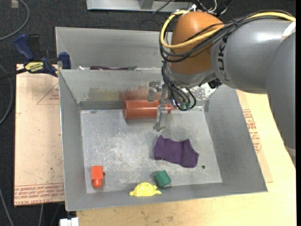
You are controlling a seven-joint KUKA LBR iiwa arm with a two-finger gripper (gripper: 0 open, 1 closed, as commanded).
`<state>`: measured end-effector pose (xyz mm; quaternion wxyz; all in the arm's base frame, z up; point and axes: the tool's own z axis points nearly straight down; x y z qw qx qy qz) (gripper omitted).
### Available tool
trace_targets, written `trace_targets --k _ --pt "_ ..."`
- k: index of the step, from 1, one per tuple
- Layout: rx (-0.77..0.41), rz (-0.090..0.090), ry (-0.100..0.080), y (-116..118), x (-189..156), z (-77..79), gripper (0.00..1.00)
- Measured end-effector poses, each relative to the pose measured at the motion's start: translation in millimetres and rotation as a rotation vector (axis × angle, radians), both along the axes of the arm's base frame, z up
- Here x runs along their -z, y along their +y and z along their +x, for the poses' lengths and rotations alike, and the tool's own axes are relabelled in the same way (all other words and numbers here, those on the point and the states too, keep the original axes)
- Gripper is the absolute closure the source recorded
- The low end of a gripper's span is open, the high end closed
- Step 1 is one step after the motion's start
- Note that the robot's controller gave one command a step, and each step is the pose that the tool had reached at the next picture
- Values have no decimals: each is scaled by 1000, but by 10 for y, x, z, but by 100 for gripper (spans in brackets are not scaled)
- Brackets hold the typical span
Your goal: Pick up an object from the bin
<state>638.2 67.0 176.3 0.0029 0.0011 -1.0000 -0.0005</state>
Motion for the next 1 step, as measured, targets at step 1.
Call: trace_targets --k 1 --pt "1 0 -7 -2 -51 15 0"
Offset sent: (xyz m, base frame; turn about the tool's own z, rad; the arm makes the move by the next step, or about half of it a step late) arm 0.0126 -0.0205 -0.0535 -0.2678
